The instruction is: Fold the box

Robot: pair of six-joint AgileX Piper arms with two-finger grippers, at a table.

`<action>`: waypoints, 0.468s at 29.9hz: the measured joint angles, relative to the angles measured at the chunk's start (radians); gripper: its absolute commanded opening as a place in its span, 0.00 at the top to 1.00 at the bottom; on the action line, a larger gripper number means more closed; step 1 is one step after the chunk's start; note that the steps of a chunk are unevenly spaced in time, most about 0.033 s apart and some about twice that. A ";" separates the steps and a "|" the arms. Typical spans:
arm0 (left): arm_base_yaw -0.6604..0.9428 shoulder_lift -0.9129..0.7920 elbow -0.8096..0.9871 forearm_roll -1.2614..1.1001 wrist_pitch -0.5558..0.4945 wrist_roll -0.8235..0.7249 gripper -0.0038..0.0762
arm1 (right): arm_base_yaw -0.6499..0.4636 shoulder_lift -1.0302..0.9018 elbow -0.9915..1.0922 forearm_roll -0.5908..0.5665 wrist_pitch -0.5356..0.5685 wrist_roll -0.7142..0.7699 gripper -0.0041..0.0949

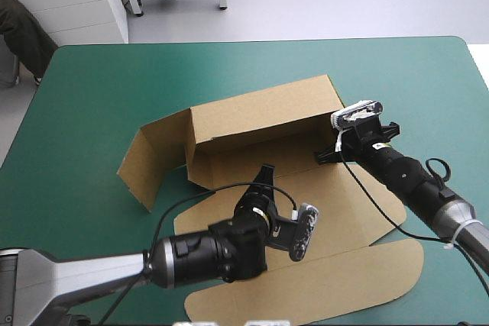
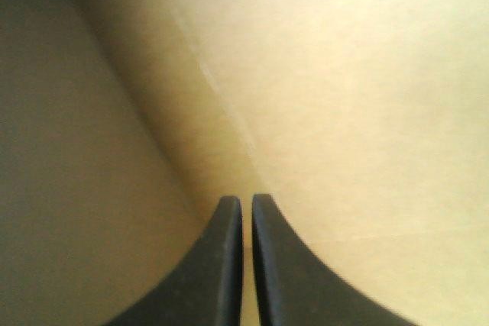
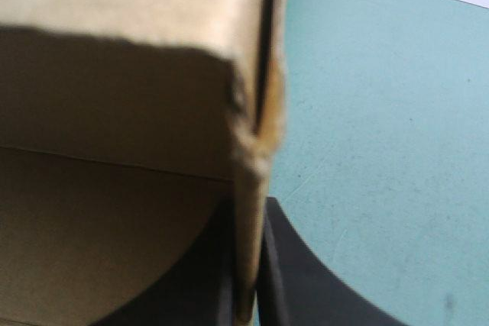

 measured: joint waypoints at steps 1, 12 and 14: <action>0.040 0.000 -0.052 -0.111 0.032 0.067 0.94 | 0.000 0.000 0.000 0.000 0.005 0.000 0.98; 0.678 -0.001 -0.481 -0.796 0.164 0.188 0.96 | 0.000 0.000 0.000 -0.006 0.025 0.001 0.98; 0.818 -0.004 -0.503 -0.915 0.165 0.174 0.96 | 0.000 0.000 0.000 -0.006 0.030 0.010 0.98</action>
